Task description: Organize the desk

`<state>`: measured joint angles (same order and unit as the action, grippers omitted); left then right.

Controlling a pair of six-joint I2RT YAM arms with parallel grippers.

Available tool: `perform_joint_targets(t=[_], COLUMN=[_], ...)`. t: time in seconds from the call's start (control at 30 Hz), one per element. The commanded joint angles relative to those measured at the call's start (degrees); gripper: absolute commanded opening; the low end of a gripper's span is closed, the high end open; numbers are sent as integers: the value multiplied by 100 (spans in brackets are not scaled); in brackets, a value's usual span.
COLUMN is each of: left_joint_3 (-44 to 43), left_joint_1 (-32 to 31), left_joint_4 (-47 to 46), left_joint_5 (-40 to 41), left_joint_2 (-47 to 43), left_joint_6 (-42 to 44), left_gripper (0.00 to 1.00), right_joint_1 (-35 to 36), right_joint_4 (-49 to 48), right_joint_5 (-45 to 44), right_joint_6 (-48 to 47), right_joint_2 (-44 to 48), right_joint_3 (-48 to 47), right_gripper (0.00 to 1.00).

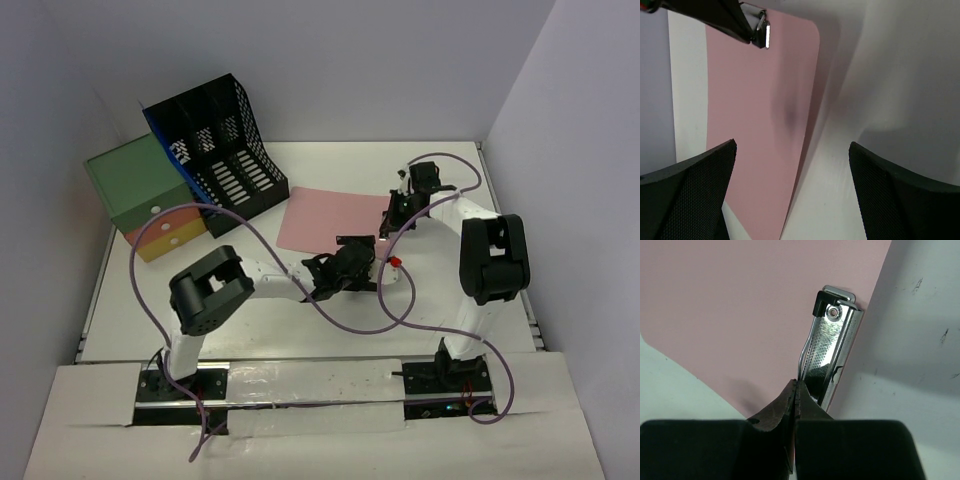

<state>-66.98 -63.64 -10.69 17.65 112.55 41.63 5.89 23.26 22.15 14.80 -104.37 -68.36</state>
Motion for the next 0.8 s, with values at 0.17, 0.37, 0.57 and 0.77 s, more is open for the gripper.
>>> perform_joint_targets(t=[0.17, 0.37, 0.57, 0.77], left_joint_3=[-382, -658, -448, -532], left_joint_1=[-127, -87, -55, 10], left_joint_4=[-1480, -1854, -1624, -293], left_joint_5=[475, 748, 620, 644], left_joint_2=[826, 1344, 1196, 216], left_joint_6=[504, 676, 575, -534], left_gripper=[99, 81, 80, 84], right_joint_1=[-233, -255, -284, -505], right_joint_4=[-542, -503, -425, -108], right_joint_5=[650, 659, 454, -141], right_joint_6=[142, 128, 90, 105], right_joint_2=[471, 593, 602, 402], right_joint_3=[143, 144, 154, -248], right_gripper=[0, 0, 0, 19])
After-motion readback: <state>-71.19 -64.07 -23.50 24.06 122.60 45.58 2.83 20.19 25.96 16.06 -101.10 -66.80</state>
